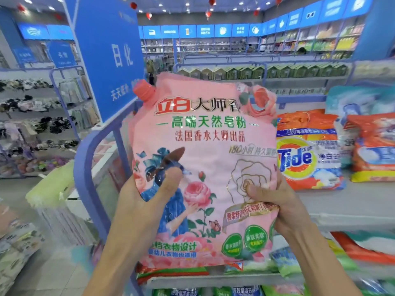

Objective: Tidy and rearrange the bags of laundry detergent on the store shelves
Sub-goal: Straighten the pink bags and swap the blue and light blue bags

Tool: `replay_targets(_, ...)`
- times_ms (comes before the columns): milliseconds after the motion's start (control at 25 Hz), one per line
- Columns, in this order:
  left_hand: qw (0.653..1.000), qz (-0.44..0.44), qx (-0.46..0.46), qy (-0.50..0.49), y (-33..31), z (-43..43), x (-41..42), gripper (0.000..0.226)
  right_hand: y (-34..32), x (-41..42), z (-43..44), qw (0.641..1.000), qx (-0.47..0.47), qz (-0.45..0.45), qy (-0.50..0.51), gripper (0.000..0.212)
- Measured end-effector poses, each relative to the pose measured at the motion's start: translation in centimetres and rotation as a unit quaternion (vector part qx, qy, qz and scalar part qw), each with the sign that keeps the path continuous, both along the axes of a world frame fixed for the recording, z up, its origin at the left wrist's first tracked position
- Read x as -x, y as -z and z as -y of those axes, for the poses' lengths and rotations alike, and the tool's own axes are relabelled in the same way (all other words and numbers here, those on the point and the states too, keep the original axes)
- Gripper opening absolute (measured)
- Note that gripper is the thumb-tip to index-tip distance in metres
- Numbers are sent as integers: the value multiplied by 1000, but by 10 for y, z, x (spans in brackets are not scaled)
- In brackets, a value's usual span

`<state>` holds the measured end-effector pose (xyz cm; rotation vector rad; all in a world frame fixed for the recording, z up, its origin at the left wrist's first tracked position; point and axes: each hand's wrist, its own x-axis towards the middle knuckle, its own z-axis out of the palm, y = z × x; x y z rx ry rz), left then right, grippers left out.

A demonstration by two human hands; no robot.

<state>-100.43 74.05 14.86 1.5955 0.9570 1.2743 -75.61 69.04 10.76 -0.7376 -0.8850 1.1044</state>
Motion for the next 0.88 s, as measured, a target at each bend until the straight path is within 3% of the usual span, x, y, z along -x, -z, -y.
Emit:
replay_targets(80, 999, -16, 18, 36, 17, 1, -10, 82, 2, -6, 27, 1000, 2, 5, 25, 64)
replay_targets(160, 996, 9, 56, 63, 23, 14, -32, 101, 4, -22, 59, 999, 5, 3, 50, 74)
replay_targets(280, 985, 39, 98, 140, 21, 45, -72, 77, 1, -49, 112, 994, 9, 6, 111, 75)
replay_targets(360, 979, 32, 102, 176, 26, 70, -108, 87, 2, -77, 155, 988, 20, 4, 155, 76)
replay_targets(520, 961, 20, 122, 248, 39, 136, -186, 98, 15, -137, 255, 975, 45, 12, 217, 99)
replay_targets(640, 942, 2, 119, 314, 51, 197, -249, 66, 26, -183, 337, 955, 59, -2, 289, 81)
replay_targets(720, 928, -10, 115, 355, 60, 242, -291, 57, 33, -209, 393, 938, 73, 13, 338, 77)
replay_targets(880, 901, -35, 121, 415, 72, 324, -363, 71, 45, -246, 488, 895, 88, -33, 436, 99)
